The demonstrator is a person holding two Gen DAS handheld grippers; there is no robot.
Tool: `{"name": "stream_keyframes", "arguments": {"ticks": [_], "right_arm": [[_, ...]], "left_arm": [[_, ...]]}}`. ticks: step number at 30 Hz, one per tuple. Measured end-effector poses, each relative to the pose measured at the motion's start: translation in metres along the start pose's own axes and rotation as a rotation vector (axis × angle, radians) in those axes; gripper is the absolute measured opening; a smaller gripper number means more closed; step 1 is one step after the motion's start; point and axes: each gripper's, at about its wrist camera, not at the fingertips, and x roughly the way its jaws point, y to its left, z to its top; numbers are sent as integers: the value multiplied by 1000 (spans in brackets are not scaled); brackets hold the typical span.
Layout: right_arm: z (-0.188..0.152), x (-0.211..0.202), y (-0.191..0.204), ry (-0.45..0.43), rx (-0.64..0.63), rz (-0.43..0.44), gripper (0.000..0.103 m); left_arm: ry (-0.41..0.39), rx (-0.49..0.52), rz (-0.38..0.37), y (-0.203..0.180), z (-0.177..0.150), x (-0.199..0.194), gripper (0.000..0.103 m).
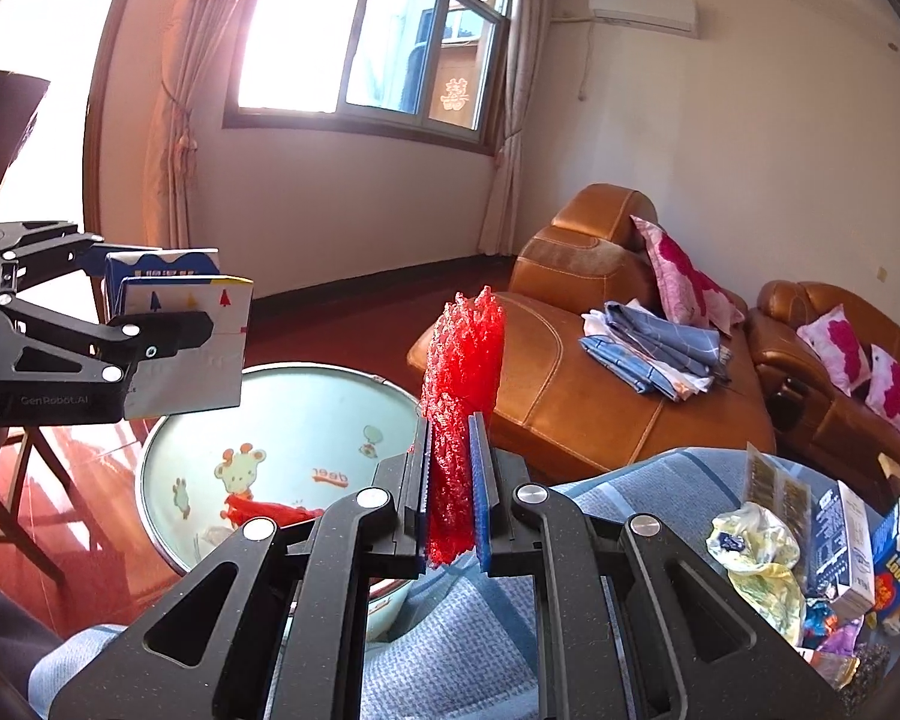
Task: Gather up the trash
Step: 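Open both tools to drop the snack bag and mesh bag into the bin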
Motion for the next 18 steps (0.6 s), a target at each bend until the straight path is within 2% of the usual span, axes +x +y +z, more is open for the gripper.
{"name": "stream_keyframes", "arguments": {"ticks": [18], "right_arm": [[-1, 4, 12, 29, -69, 47, 12]], "left_arm": [[21, 25, 30, -7, -1, 8, 65]]}}
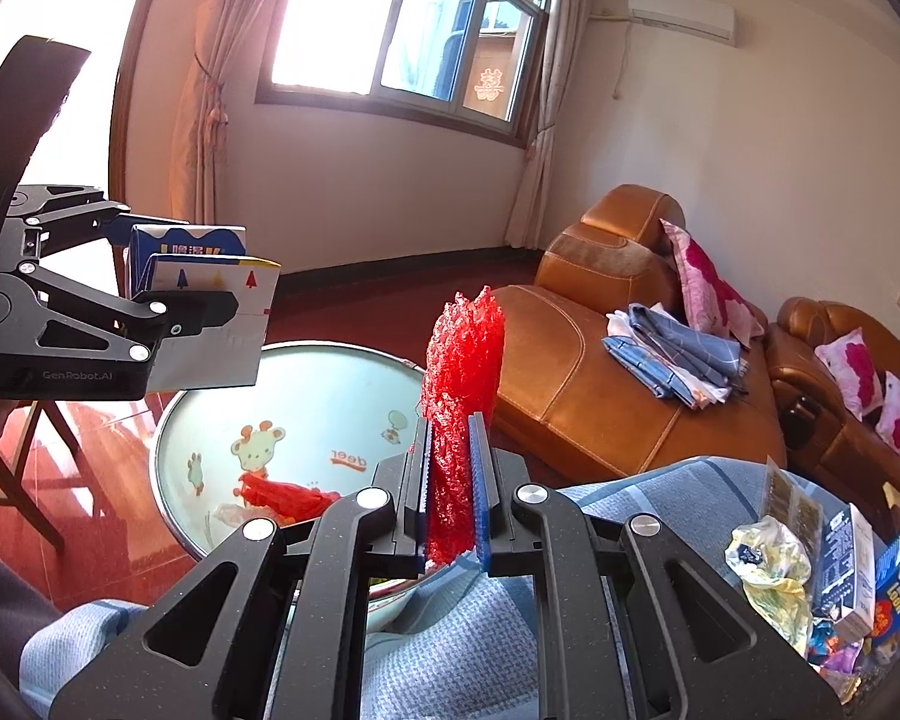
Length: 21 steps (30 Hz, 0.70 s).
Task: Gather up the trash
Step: 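Open both tools to drop the snack bag and mesh bag into the bin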
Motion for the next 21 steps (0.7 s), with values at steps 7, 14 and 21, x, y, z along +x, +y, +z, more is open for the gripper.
{"name": "stream_keyframes", "arguments": {"ticks": [7, 14, 21], "right_arm": [[0, 0, 2, 3, -13, 15, 12], [1, -1, 4, 4, -22, 23, 12], [1, -2, 4, 5, -26, 25, 12]], "left_arm": [[7, 6, 7, 0, -2, 3, 65], [10, 6, 1, -1, -5, 5, 65], [11, 10, -2, 3, -7, 6, 65]]}}
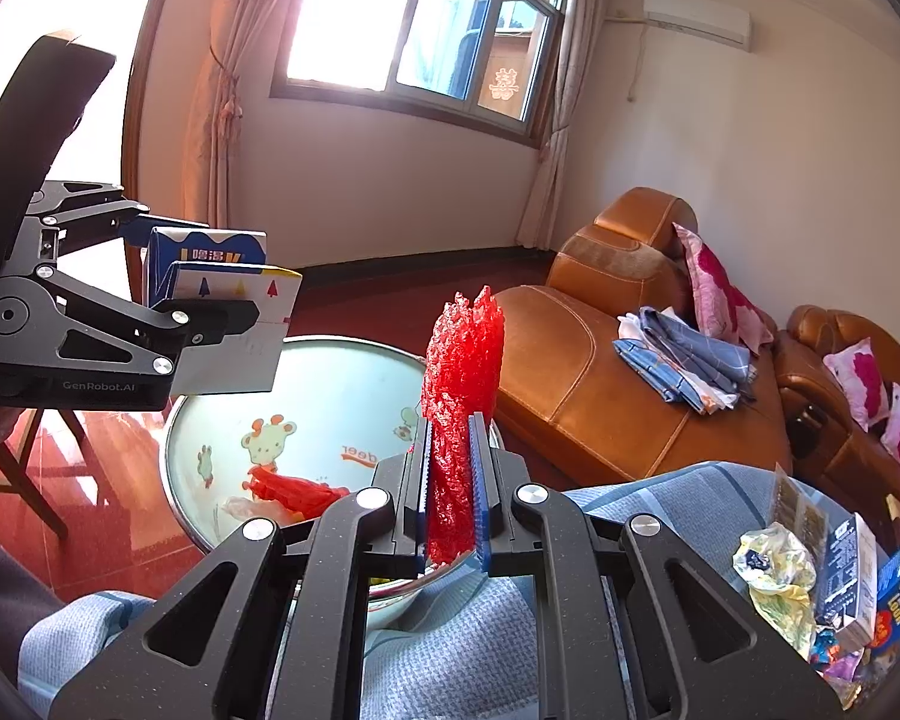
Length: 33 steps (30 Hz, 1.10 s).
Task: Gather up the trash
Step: 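Open both tools to drop the snack bag and mesh bag into the bin, then move back to the table and grasp the black foam net with the right tool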
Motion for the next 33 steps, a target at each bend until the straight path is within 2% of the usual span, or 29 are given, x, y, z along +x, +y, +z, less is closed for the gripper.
{"name": "stream_keyframes", "arguments": {"ticks": [9, 10, 11, 16, 22, 25, 33], "right_arm": [[0, -1, 2, 1, -3, 4, 14], [0, -1, 2, 1, -4, 7, 23], [0, -1, 2, 0, -4, 7, 28], [-1, -2, 2, 1, -4, 4, 28], [-1, -2, 5, -3, -6, -4, 32], [-1, -1, 5, -5, -2, -11, 35], [-1, -7, -2, -17, 38, -68, 44]], "left_arm": [[-14, -8, -20, -1, 0, -3, 66], [-22, -14, -27, 1, 0, -4, 69], [-31, -19, -35, 2, 0, -6, 78], [-32, -17, -39, 2, -2, -6, 78], [-30, -23, -37, 3, -1, -7, 79], [-33, -24, -36, 3, -2, -8, 84], [-24, -7, -54, -4, -5, -8, 84]]}}
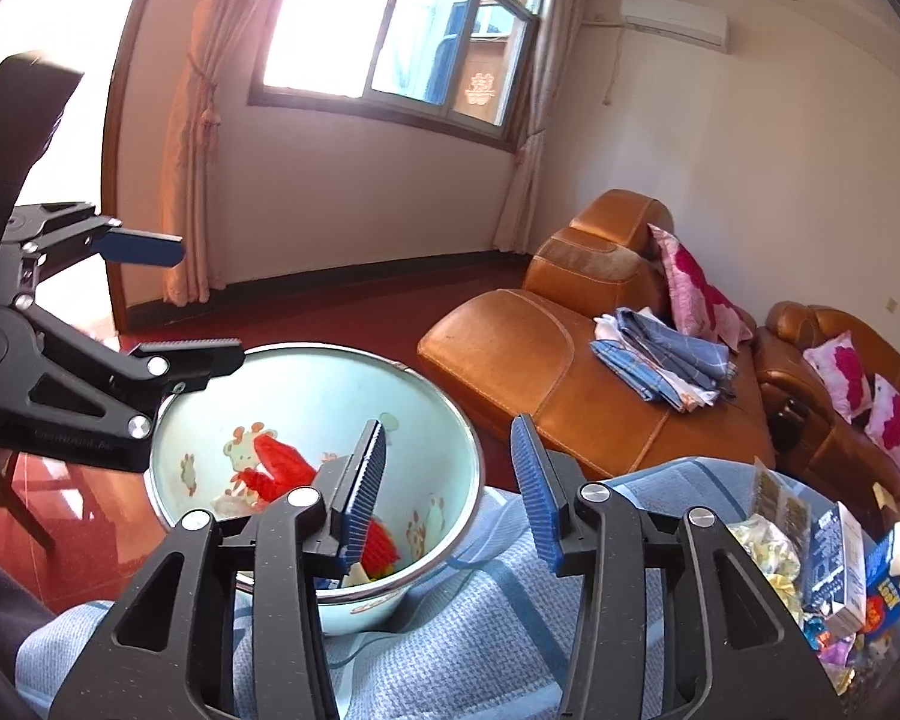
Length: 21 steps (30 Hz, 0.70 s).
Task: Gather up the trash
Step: 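Move back to the table and grasp the black foam net with the right tool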
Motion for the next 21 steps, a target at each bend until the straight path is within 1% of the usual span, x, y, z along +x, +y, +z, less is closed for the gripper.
{"name": "stream_keyframes", "arguments": {"ticks": [4, 9, 16, 19, 21], "right_arm": [[-4, -11, -14, 7, 72, -65, 44], [-20, -48, -42, 36, 139, -180, 49], [-69, -126, -105, 101, 293, -394, 52], [-92, -144, -120, 147, 339, -459, 54], [-104, -150, -130, 168, 368, -478, 54]], "left_arm": [[-5, 9, -24, -11, 1, -2, 85], [-11, 25, -101, -35, 4, -3, 85], [-42, 102, -220, -93, 11, -10, 86], [-61, 142, -259, -118, 14, -17, 86], [-68, 155, -280, -130, 17, -18, 87]]}}
